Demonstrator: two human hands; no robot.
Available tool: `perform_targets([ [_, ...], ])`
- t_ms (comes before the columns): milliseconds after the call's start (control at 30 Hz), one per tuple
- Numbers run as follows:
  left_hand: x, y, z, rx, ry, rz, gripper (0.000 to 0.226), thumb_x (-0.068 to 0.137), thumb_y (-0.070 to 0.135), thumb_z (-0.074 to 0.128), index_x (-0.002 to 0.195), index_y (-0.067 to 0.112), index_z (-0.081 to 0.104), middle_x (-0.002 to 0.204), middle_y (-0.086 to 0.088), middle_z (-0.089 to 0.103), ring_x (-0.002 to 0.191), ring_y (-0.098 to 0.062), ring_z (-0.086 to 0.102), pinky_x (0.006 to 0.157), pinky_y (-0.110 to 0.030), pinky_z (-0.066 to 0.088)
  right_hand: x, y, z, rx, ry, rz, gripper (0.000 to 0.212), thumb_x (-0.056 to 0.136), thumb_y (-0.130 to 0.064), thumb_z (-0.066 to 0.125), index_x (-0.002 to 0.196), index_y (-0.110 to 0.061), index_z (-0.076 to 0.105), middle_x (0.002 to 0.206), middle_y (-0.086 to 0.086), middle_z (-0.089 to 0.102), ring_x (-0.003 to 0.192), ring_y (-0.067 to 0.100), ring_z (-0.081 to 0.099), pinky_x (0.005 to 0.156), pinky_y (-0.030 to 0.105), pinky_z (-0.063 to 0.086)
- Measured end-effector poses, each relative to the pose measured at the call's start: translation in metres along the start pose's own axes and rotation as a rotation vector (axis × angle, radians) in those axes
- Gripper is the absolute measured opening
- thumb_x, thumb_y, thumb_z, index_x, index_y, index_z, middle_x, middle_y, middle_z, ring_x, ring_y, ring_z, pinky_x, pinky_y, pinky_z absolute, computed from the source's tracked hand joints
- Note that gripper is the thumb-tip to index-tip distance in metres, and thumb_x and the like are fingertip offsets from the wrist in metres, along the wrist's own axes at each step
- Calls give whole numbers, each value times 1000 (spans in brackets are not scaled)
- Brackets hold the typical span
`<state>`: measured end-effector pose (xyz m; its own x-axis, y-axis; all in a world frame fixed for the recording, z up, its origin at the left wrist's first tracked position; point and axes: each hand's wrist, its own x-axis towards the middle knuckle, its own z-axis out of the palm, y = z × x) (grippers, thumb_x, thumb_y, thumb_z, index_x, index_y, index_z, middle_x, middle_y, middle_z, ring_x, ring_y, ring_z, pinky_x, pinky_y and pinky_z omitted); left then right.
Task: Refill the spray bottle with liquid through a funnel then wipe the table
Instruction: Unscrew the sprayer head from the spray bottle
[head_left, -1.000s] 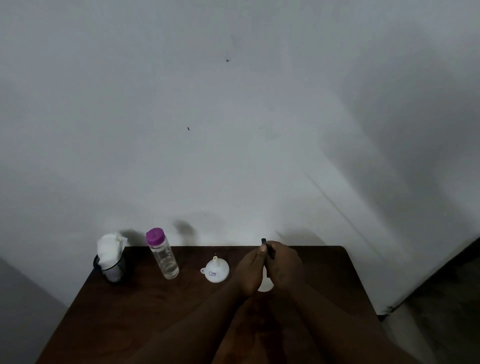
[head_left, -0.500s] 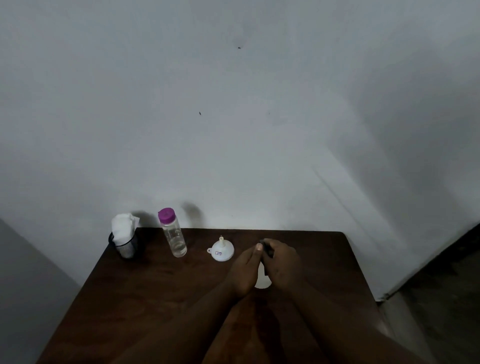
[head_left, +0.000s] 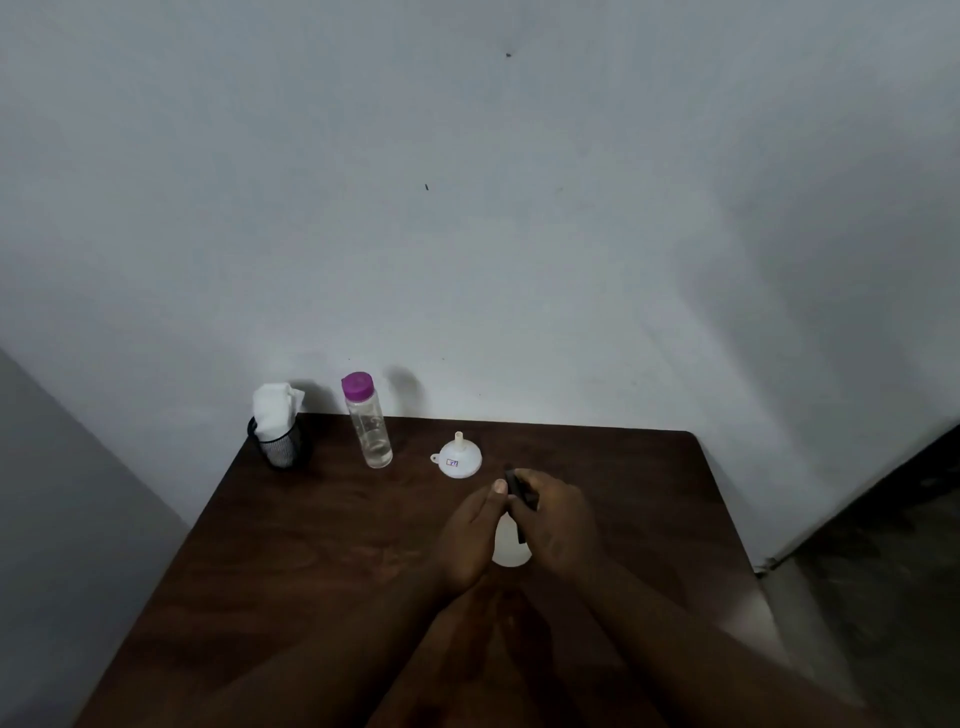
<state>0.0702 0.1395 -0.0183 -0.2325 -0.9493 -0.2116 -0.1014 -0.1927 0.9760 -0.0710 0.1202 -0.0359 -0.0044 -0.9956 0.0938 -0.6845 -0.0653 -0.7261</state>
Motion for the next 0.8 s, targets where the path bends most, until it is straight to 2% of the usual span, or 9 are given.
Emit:
perform_targets([
  [67,-7,-4,-3,4,12,16,40,107,36,36,117,17,71,118,0,72,112,-4,64,94,-19,48,-6,-2,2,7,-14,-10,36,94,-30,65,128,-19,66,118,-3,73,103,12,68,87,25,54],
  [167,-18,-10,-6,1,29,11,39,106,39,38,116,21,71,117,2,72,114,-7,64,101,-25,47,-17,-5,6,3,-31,-24,36,94,-32,65,128,-21,66,117,-4,73,102,10,68,86,24,54],
  [267,-29,-13,-7,-23,85,22,39,105,36,41,114,15,72,115,-2,73,112,-10,66,98,-24,48,-26,-10,9,-1,-29,-25,34,93,-29,66,126,-21,67,116,-6,73,102,10,68,83,18,49],
  [333,-38,-14,-9,-23,95,25,38,105,34,41,111,11,71,110,-2,73,105,-5,66,92,-20,50,-31,-14,11,-8,-33,-35,32,93,-28,65,124,-23,68,114,-7,73,100,9,68,82,19,50],
  [433,-47,-14,-11,-22,107,21,33,106,30,39,102,22,72,100,10,72,95,8,64,84,-13,49,-37,-16,15,-17,-58,-49,33,93,-29,65,126,-24,67,114,-8,73,101,8,67,84,20,52],
  [500,-54,-15,-12,-13,109,17,34,107,27,38,100,22,71,96,11,72,93,10,64,83,-10,48,-40,-18,16,-13,-73,-59,33,93,-28,64,126,-25,67,114,-9,73,101,7,67,84,20,52],
  [667,-72,-20,-18,3,109,44,38,107,31,36,114,17,71,112,5,72,105,4,64,85,-9,47,-53,-22,18,-8,-102,-96,32,93,-29,63,124,-27,68,114,-12,72,100,3,66,79,6,44],
  [800,-84,-25,-18,7,126,53,35,106,29,39,112,17,71,110,6,73,104,1,66,85,-11,47,-61,-25,19,0,-143,-100,32,94,-32,62,125,-28,67,114,-12,72,100,3,66,82,14,50],
])
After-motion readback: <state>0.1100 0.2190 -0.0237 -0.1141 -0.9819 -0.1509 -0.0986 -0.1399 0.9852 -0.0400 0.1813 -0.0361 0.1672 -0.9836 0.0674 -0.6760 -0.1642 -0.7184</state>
